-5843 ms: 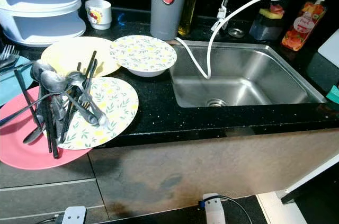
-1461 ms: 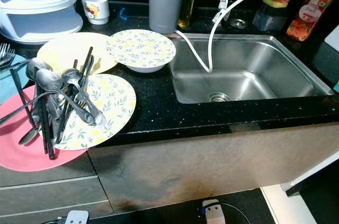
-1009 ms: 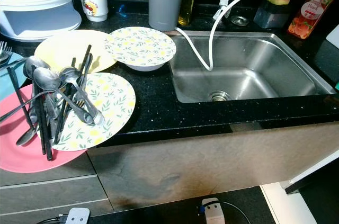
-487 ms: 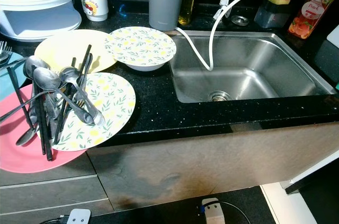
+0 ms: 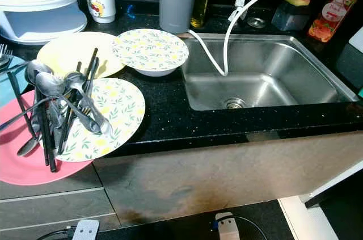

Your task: Kitchen organization

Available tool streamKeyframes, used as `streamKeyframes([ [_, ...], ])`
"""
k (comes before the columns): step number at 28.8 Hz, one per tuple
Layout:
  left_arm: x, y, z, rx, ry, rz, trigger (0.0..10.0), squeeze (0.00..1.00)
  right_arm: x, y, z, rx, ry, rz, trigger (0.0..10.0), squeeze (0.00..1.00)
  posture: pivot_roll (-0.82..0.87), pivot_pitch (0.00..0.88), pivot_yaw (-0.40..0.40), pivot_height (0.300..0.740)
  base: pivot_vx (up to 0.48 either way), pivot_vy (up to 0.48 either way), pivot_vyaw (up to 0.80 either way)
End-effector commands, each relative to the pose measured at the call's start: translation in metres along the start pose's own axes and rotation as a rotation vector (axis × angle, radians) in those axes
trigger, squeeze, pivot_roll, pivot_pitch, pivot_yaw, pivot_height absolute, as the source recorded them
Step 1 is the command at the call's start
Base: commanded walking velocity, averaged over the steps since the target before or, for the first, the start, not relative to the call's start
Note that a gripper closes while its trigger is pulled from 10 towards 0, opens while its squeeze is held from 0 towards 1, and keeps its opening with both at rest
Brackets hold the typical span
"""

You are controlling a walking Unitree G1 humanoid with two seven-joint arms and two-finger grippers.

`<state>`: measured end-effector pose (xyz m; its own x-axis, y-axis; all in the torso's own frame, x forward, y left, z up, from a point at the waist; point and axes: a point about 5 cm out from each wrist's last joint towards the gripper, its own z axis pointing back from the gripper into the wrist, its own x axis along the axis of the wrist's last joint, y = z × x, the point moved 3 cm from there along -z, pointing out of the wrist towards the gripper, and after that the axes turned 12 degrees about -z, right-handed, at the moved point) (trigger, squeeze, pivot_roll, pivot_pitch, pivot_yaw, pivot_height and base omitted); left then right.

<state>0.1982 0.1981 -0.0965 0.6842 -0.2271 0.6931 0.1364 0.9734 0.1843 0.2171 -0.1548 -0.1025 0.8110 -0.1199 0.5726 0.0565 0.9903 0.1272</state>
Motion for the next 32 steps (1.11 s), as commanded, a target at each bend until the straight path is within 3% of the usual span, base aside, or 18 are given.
streamKeyframes([
  [1, -0.013, -0.006, 0.004, -0.003, 0.040, 0.019, 10.0, 0.00, -0.010, -0.007, 0.002, -0.017, 0.033, 0.007, 10.0, 0.00, 0.08, 0.149, -0.107, 0.740, 0.000, 0.000, 0.00],
  [21, -0.019, 0.003, 0.006, 0.011, 0.050, 0.037, 10.0, 0.00, -0.012, -0.002, 0.001, -0.009, 0.036, 0.019, 10.0, 0.00, 0.07, 0.162, -0.095, 0.740, 0.000, 0.000, 0.00],
  [32, -0.021, 0.000, 0.008, 0.000, 0.046, 0.029, 10.0, 0.00, -0.013, -0.013, 0.003, -0.030, 0.036, -0.010, 10.0, 0.00, 0.07, 0.150, -0.085, 0.740, 0.000, 0.000, 0.00],
])
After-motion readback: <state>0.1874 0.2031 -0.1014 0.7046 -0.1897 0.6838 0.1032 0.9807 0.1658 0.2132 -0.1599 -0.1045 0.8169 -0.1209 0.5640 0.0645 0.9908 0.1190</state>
